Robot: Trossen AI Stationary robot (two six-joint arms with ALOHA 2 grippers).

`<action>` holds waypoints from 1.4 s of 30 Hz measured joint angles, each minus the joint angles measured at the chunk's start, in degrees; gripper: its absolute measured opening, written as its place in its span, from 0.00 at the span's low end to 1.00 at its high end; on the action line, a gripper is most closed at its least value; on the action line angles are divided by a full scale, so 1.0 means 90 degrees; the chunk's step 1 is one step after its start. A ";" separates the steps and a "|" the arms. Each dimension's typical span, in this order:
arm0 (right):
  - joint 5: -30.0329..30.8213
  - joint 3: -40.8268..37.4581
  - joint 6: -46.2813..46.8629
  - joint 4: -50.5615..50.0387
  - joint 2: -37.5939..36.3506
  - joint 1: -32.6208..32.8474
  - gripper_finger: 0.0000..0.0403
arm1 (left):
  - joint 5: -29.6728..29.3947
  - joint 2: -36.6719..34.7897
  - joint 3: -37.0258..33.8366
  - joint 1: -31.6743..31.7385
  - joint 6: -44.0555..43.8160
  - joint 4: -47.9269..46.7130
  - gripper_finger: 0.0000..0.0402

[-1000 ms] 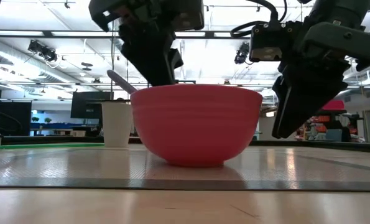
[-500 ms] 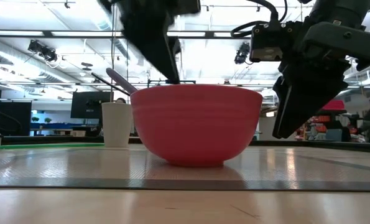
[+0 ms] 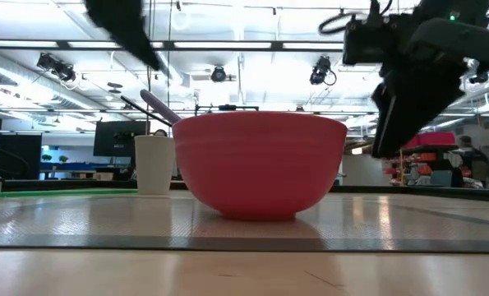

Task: Pick & Place Utensil
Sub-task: Put the white cup on the brown mat to the top right of the orange bowl

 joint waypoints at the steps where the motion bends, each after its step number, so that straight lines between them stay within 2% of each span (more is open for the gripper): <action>1: 0.0141 0.0000 -0.0011 -0.0138 -0.0134 0.0000 0.42 | -0.0212 -0.0263 -0.0230 -0.0052 -0.0281 -0.0026 0.27; 7: 0.1124 -0.0001 -0.0155 -0.0514 -0.0821 -0.0033 0.42 | -0.1209 -0.1646 -0.1496 -0.0165 -0.1818 -0.0154 0.27; 11: 0.1567 0.0000 -0.0334 -0.0279 -0.1082 -0.0048 0.42 | -0.1292 -0.2174 -0.2180 -0.0064 -0.2443 -0.0202 0.27; 16: 0.1599 0.0000 -0.0930 0.0494 -0.1144 -0.0080 0.42 | -0.1312 -0.2281 -0.2888 0.0291 -0.3278 -0.0268 0.27; 21: 0.1633 0.0000 -0.1404 0.1055 -0.1137 -0.0169 0.42 | -0.1263 -0.2241 -0.3508 0.0753 -0.3716 -0.0034 0.27; 25: 0.1885 0.0000 -0.1695 0.1269 -0.1135 -0.0294 0.42 | -0.1304 -0.2241 -0.3763 0.1103 -0.3656 0.0319 0.27; 29: 0.1907 0.0000 -0.1962 0.1491 -0.1132 -0.0500 0.42 | -0.1283 -0.2236 -0.3847 0.1338 -0.3139 0.0855 0.27; 34: 0.1885 0.0000 -0.2339 0.1770 -0.1132 -0.0732 0.42 | -0.1338 -0.2236 -0.4020 0.1391 -0.2416 0.1356 0.27; 37: 0.1847 0.0000 -0.2509 0.1793 -0.1132 -0.0802 0.43 | -0.1478 -0.2234 -0.4183 0.1389 -0.2360 0.1472 0.27; 42: 0.1818 0.0000 -0.2694 0.1894 -0.1130 -0.0891 0.48 | -0.1562 -0.2234 -0.4474 0.1391 -0.2356 0.1746 0.35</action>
